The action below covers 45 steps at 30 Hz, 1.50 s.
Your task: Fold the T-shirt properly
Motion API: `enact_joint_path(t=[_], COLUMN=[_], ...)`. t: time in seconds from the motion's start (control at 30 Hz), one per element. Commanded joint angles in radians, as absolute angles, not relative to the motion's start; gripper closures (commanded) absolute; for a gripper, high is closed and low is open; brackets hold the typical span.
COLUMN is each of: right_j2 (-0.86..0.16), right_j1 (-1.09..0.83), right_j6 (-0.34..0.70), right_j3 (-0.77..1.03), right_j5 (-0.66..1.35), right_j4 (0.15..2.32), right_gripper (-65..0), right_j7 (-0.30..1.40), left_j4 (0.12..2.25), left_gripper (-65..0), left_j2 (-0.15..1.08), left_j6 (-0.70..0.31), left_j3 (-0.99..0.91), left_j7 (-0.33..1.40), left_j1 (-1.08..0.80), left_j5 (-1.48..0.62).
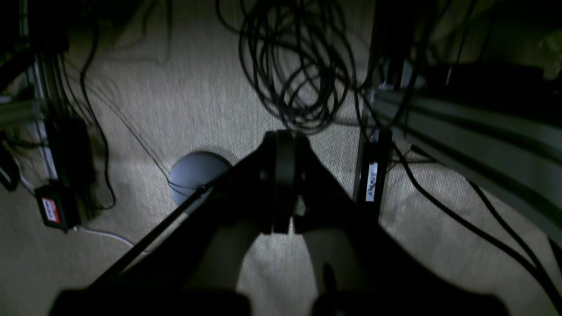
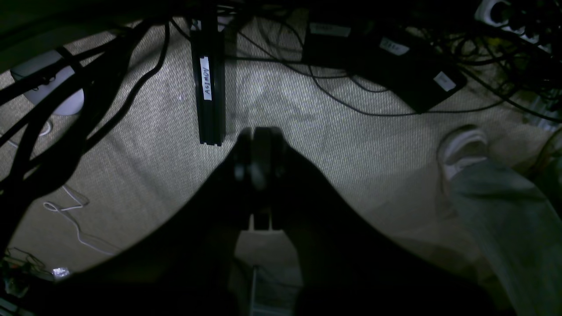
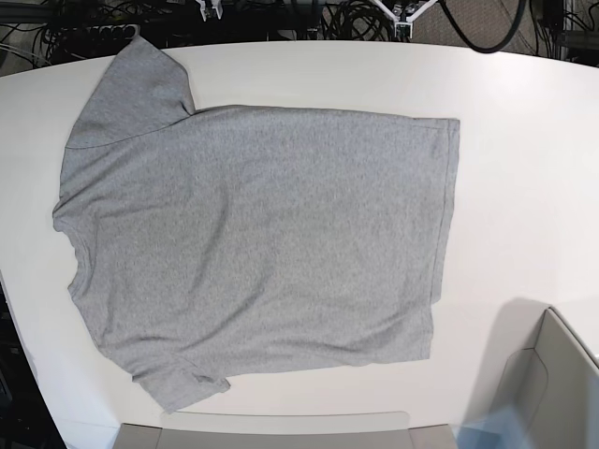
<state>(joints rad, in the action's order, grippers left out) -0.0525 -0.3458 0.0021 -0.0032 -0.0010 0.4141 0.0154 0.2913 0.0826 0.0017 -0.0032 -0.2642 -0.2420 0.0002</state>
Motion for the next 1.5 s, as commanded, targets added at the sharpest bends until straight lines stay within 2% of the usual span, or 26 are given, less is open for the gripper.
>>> enact_joint_path(t=[0.0, 0.3, 0.67, 0.93, 1.07, 1.37, 1.47], right_j2=[-0.076, -0.143, -0.183, -0.315, -0.346, -0.346, -0.346], right_j1=[-0.367, -0.51, -0.858, -1.038, -1.122, -1.259, -1.267], right_j6=[0.001, 0.001, -0.002, -0.007, -0.008, -0.008, -0.008], right_j3=[-0.002, -0.002, -0.002, 0.013, 0.101, 0.337, 0.4], right_j5=[0.001, 0.004, 0.007, 0.274, 0.349, 0.36, 0.36], right_j4=[0.429, 0.613, 1.118, 1.356, 1.483, 1.745, 1.857], right_gripper=[-0.1, -0.2, -0.1, -0.1, -0.1, -0.1, -0.1], right_j7=[0.004, 0.007, 0.008, 0.01, 0.01, 0.013, 0.084], left_j4=[0.337, 0.644, 0.993, 1.279, 1.429, 1.659, 1.776], left_gripper=[-0.2, -0.1, -0.1, -0.2, -0.2, -0.1, -0.1], left_j2=[0.082, 0.088, 0.09, 0.09, 0.087, 0.087, 0.087], left_j6=[0.004, 0.004, 0.004, 0.004, 0.004, 0.004, 0.004], left_j3=[-0.007, -0.007, -0.007, -0.008, -0.071, -0.173, -0.2], left_j7=[-0.285, -0.282, -0.113, -0.081, -0.079, -0.07, -0.03], left_j1=[-0.274, -0.461, -0.673, -0.829, -0.881, -0.964, -0.992], left_j5=[0.001, 0.001, 0.001, 0.001, 0.001, 0.001, 0.001])
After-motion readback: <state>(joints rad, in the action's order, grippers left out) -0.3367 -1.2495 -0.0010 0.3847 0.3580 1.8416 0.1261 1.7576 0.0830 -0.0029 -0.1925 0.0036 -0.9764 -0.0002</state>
